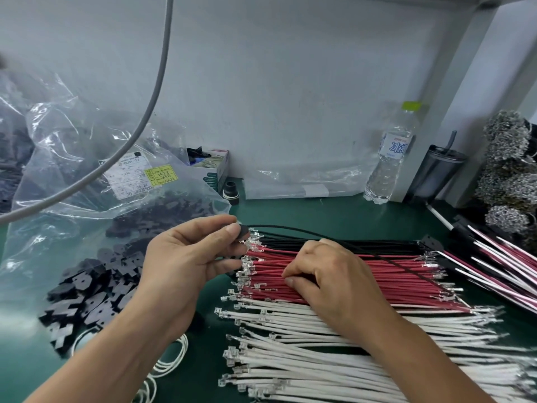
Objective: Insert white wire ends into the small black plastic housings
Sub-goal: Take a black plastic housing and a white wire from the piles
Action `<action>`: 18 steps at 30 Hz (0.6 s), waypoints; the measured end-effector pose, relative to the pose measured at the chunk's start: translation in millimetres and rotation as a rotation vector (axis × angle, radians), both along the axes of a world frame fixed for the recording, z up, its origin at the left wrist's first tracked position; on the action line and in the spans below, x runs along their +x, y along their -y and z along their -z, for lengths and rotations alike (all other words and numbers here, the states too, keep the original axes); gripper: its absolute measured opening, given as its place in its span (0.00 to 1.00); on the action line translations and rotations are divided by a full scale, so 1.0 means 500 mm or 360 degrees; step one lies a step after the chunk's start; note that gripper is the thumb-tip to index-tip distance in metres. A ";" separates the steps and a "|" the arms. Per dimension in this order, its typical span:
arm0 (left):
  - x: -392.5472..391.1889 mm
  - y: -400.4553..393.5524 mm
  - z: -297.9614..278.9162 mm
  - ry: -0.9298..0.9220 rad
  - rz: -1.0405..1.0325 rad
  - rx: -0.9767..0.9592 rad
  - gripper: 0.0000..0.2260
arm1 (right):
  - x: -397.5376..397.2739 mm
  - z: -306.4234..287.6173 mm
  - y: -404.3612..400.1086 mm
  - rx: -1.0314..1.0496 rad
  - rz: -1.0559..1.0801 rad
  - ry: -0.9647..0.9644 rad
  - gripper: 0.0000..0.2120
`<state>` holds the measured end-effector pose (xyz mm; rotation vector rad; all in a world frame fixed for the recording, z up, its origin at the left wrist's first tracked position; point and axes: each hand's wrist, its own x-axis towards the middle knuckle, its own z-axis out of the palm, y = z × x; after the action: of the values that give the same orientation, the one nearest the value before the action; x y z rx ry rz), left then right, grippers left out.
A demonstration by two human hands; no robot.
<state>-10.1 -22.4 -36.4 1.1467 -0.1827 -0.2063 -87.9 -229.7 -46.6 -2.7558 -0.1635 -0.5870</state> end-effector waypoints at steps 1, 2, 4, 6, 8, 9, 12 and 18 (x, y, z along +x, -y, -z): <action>0.000 0.000 0.000 -0.0001 -0.0005 0.0006 0.16 | -0.002 -0.001 0.000 -0.0009 -0.0019 -0.0009 0.05; 0.000 0.000 0.001 -0.0003 -0.0008 0.0011 0.17 | -0.004 -0.001 -0.001 -0.0009 -0.0038 -0.0017 0.05; 0.000 0.001 0.002 -0.0006 -0.0008 0.0017 0.18 | -0.007 -0.003 -0.004 -0.0024 -0.0060 -0.0007 0.03; -0.001 0.001 0.003 -0.0004 -0.0008 0.0032 0.18 | -0.008 -0.006 -0.012 -0.0081 -0.0050 0.0013 0.03; -0.001 0.000 0.002 -0.0009 -0.0020 0.0039 0.17 | -0.010 -0.006 -0.017 -0.0089 -0.0039 0.0034 0.04; 0.000 -0.001 0.002 -0.0017 -0.0030 0.0039 0.17 | -0.012 -0.008 -0.015 -0.0059 -0.0033 0.0054 0.03; 0.004 -0.002 0.001 -0.0051 -0.0011 0.0044 0.14 | -0.016 -0.021 -0.001 0.0185 -0.0048 0.0195 0.03; -0.001 -0.001 -0.004 -0.0154 0.0214 -0.0003 0.16 | -0.025 -0.029 -0.014 0.0359 -0.0121 0.0428 0.06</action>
<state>-10.8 -22.0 -34.5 1.1208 -0.1746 -0.3801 -100.3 -222.5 -32.2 -2.4348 -0.2457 -0.8958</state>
